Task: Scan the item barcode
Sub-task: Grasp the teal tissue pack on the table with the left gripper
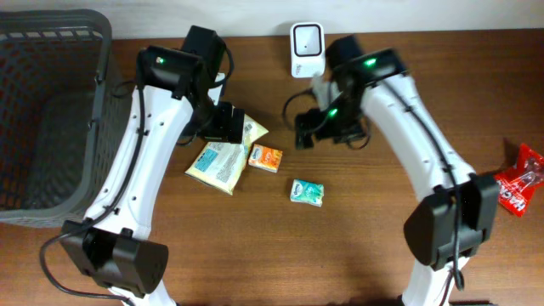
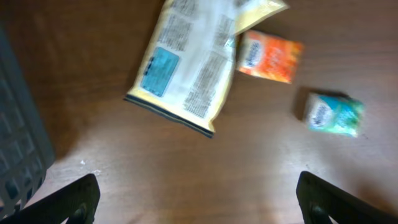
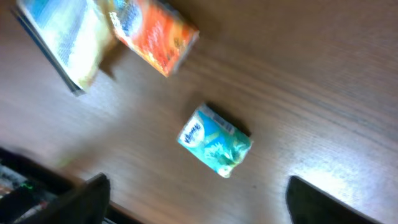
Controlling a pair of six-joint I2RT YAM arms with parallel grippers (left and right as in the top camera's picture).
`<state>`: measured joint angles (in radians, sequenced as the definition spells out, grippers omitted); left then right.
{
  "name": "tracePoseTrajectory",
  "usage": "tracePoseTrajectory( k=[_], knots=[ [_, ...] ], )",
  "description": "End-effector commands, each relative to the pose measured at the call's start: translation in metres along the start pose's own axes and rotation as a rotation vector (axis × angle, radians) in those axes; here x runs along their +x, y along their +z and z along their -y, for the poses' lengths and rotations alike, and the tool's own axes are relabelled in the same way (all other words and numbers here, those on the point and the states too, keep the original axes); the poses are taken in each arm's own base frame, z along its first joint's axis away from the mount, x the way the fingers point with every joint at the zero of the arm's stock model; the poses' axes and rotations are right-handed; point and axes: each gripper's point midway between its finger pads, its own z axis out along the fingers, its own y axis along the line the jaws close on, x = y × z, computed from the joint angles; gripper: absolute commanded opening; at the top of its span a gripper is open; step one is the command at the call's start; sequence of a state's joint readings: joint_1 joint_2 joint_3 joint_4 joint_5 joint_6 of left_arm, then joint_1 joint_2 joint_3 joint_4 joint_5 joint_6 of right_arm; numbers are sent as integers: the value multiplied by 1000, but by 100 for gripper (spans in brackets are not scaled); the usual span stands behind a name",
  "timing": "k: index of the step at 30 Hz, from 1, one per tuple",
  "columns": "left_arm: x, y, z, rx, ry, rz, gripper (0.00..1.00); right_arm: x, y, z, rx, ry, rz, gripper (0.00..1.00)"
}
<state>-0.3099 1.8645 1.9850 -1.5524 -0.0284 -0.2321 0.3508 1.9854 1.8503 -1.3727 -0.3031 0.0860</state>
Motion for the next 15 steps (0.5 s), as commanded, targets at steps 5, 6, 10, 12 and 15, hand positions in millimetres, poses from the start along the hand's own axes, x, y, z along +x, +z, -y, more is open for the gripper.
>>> tracePoseTrajectory(
  k=[5, 6, 10, 12, 15],
  knots=[
    [4, 18, -24, -62, -130, -23, 99, 11, 49, 33, 113, 118, -44, 70],
    [11, 28, -5, 36, -40, -63, 99, 2, 48, 45, 109, 158, -8, 85],
    [24, 50, 49, 292, 113, -115, 99, -16, 31, 89, 98, 283, 78, 99],
    [31, 62, 71, 401, 150, -130, 100, -16, 21, 119, 100, 364, 104, 98],
    [44, 85, 96, 488, 186, -146, 100, -10, 7, 164, 104, 477, 133, 98]
  ],
)
